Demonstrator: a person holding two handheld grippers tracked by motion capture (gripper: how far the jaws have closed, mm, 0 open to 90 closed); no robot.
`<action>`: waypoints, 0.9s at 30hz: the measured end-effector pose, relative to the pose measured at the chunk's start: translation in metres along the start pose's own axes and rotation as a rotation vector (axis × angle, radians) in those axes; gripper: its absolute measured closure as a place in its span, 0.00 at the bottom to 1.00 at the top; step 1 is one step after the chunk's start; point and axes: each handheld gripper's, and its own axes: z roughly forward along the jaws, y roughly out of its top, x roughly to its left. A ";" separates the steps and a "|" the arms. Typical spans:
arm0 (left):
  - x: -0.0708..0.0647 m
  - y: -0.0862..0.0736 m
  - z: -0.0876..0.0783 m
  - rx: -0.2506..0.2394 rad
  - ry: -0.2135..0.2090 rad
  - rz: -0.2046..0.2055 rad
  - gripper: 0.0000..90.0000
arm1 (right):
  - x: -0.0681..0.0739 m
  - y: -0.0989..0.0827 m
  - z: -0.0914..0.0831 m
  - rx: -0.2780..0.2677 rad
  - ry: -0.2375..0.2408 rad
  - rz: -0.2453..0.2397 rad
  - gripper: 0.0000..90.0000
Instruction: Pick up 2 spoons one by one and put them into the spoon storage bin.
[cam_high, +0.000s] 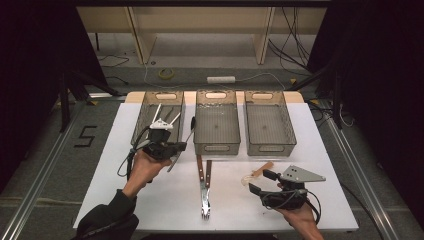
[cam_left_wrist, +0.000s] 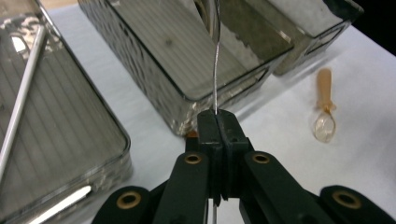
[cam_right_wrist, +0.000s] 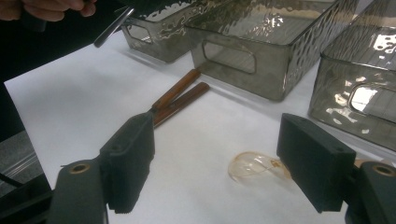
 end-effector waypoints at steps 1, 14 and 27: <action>0.000 0.003 0.001 -0.004 -0.003 -0.004 0.99 | 0.000 0.000 0.000 0.000 -0.001 -0.003 0.32; -0.002 0.034 0.016 -0.046 -0.018 -0.008 0.99 | -0.001 0.000 0.000 0.002 0.000 0.005 0.32; 0.002 0.049 0.036 -0.069 -0.033 -0.062 0.99 | -0.002 0.000 -0.001 -0.004 0.003 0.003 0.32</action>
